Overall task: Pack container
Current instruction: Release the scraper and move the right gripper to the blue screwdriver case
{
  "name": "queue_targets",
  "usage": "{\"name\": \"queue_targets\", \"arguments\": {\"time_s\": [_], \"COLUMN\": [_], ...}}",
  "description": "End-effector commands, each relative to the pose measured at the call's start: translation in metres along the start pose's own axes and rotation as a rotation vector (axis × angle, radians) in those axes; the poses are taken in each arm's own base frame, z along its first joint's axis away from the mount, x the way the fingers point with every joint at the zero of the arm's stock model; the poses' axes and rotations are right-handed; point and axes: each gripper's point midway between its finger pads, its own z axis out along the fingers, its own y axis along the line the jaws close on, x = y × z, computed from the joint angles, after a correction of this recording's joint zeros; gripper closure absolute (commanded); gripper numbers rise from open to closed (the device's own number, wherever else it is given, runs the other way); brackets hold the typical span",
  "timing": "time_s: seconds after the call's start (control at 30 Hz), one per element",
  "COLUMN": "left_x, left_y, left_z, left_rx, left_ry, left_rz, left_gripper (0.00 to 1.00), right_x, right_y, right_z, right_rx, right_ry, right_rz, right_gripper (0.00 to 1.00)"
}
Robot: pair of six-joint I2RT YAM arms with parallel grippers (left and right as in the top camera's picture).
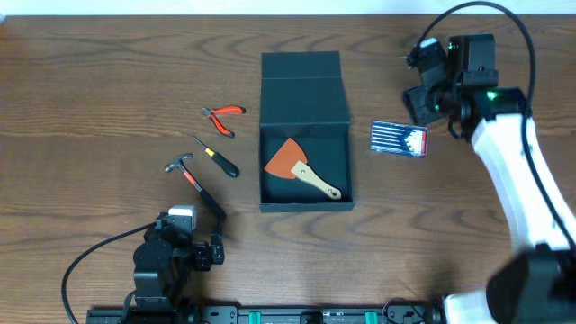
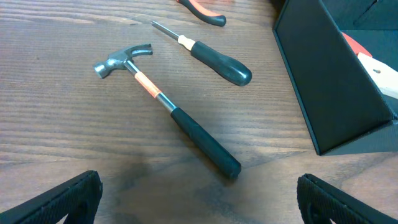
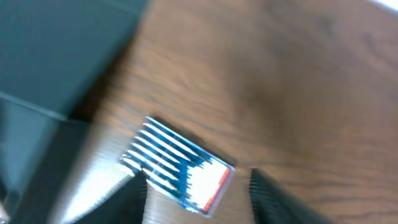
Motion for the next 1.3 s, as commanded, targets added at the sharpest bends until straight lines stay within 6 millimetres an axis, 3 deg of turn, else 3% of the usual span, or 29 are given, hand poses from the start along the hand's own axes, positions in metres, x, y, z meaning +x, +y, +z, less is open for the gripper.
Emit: {"name": "queue_targets", "arguments": {"time_s": [0.0, 0.07, 0.17, 0.4, 0.63, 1.07, 1.27], "left_x": [0.002, 0.002, 0.002, 0.002, 0.002, 0.002, 0.002], "left_y": [0.002, 0.002, 0.002, 0.002, 0.002, 0.002, 0.002], "left_z": [0.002, 0.002, 0.002, 0.002, 0.002, 0.002, 0.002], "left_rx": [-0.01, -0.01, -0.01, -0.01, -0.01, -0.01, -0.01], "left_ry": [0.0, 0.0, 0.0, 0.0, 0.0, 0.0, 0.0], "left_rz": [0.015, 0.015, 0.015, 0.015, 0.015, 0.015, 0.015], "left_gripper": [0.01, 0.02, 0.01, 0.02, 0.01, 0.02, 0.01], "right_x": [0.022, 0.029, 0.035, 0.043, 0.063, 0.084, 0.095], "right_y": [-0.01, -0.013, -0.015, -0.021, -0.023, -0.018, -0.014], "right_z": [0.033, 0.05, 0.07, 0.099, 0.122, 0.142, 0.14], "right_rx": [-0.008, -0.012, -0.009, 0.003, -0.01, -0.033, -0.049], "right_ry": [0.084, 0.111, 0.133, 0.151, 0.21, 0.274, 0.322], "right_rz": [0.035, 0.044, 0.045, 0.04, 0.057, 0.063, 0.066], "right_gripper": [0.71, 0.85, 0.95, 0.98, 0.99, 0.99, 0.99]}}
